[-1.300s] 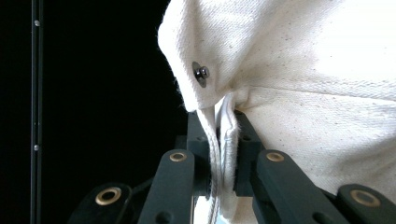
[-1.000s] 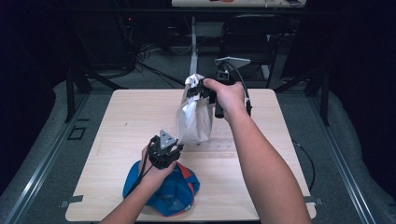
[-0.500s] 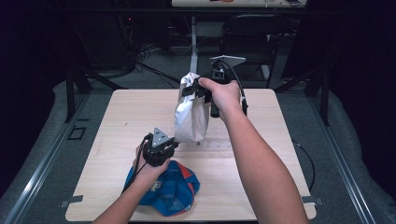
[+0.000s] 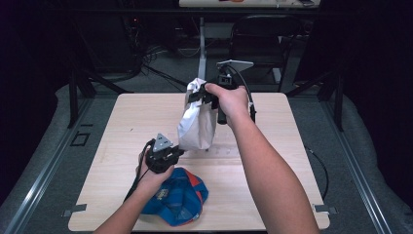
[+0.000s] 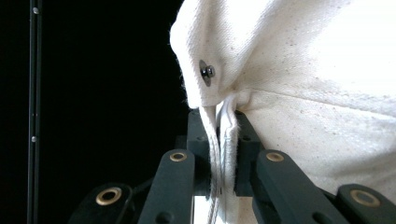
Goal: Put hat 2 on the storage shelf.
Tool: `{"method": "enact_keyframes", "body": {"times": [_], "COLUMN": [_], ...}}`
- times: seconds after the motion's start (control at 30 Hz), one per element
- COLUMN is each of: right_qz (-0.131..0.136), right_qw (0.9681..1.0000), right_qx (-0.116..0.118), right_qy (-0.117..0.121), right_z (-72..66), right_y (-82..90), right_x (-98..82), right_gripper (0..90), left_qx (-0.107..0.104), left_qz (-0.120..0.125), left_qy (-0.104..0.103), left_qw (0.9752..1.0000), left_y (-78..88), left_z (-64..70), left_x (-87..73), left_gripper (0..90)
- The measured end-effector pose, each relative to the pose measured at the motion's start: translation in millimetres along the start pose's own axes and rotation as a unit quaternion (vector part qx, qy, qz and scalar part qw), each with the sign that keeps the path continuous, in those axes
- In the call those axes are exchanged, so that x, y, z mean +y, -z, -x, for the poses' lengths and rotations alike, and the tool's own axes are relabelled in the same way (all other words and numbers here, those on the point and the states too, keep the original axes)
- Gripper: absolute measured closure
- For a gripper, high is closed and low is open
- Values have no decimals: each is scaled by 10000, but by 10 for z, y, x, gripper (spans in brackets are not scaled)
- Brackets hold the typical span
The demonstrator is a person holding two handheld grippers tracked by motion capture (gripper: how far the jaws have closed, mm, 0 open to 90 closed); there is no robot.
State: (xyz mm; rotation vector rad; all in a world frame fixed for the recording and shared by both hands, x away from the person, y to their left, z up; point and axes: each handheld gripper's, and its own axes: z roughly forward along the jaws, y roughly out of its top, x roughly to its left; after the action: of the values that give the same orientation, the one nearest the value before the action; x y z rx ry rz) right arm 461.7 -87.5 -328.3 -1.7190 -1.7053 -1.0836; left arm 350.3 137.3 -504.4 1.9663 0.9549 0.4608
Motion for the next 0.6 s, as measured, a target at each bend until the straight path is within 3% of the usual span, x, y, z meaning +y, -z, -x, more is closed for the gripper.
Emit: {"method": "enact_keyframes", "body": {"times": [0.33,0.5,0.6], "right_qz": [-140,-240,-231], "right_qw": [9999,9995,9995], "right_qx": [-48,-182,-213], "right_qy": [48,111,94], "right_z": [-30,-23,-17], "right_y": [-146,-200,-233], "right_x": [-27,-42,-53], "right_gripper": [814,814,814], "left_qx": [70,58,-28], "left_qz": [-88,-152,-250], "left_qy": [172,329,549], "left_qw": [9998,9993,9982], "left_y": [14,-2,-2], "left_z": [-38,-50,-80], "left_x": [-100,-153,-167], "left_gripper": [836,844,845]}}
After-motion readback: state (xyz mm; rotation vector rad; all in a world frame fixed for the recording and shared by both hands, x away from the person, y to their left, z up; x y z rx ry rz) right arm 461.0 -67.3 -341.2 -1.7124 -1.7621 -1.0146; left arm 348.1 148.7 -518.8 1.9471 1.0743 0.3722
